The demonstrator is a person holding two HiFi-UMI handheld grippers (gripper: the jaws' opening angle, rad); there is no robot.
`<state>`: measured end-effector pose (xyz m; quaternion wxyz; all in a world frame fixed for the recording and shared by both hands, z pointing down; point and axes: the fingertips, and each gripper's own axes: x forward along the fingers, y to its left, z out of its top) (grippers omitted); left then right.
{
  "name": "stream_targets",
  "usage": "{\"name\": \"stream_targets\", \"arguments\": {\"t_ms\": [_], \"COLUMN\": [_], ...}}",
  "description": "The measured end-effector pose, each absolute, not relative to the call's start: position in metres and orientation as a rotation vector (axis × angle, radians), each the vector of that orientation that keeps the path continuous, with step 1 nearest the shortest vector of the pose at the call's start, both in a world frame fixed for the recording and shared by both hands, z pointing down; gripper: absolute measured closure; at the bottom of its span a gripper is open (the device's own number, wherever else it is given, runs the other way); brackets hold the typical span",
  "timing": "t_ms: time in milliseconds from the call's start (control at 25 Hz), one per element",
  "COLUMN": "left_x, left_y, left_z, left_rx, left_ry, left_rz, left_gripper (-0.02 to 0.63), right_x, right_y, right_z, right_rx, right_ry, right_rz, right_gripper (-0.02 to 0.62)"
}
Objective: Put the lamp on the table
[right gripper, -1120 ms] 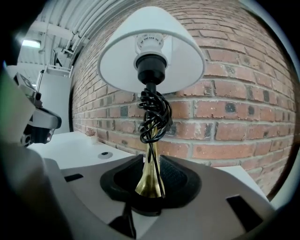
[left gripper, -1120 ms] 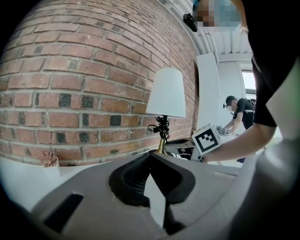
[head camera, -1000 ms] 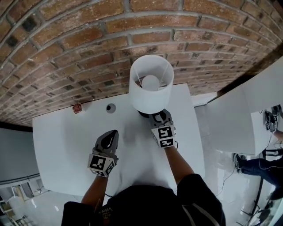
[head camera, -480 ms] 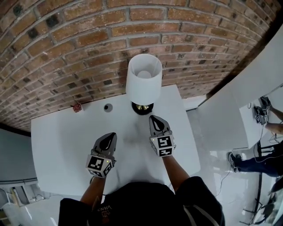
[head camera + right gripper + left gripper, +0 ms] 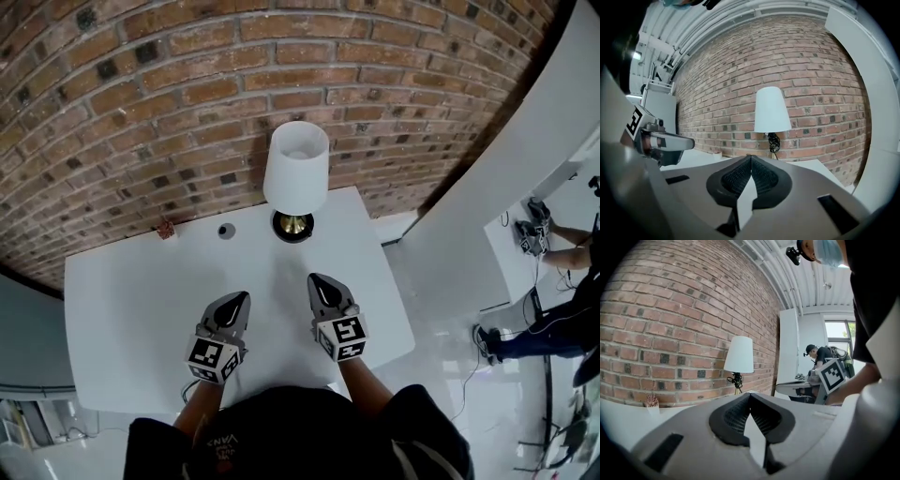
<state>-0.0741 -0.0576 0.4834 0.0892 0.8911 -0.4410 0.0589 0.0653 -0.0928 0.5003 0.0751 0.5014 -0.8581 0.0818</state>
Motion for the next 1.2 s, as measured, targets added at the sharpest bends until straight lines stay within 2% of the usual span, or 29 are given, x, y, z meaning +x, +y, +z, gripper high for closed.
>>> {"name": "stream_targets", "arguments": {"t_ms": [640, 1200], "left_x": [-0.085, -0.112], "left_y": [0.006, 0.042], "left_z": [0.467, 0.467], "left_rx": [2.742, 2.813], "left_ry": [-1.121, -0.979], "left_rz": [0.114, 0.126], "left_gripper": [0.601, 0.601], "right_x": [0.046, 0.006], "right_y": [-0.009, 0.038], "right_z": [0.454, 0.450], "right_rx": [1.667, 1.718], "right_ry": [-2.528, -2.469], "right_rz": [0.179, 0.169], "right_gripper": [0.597, 0.597]}}
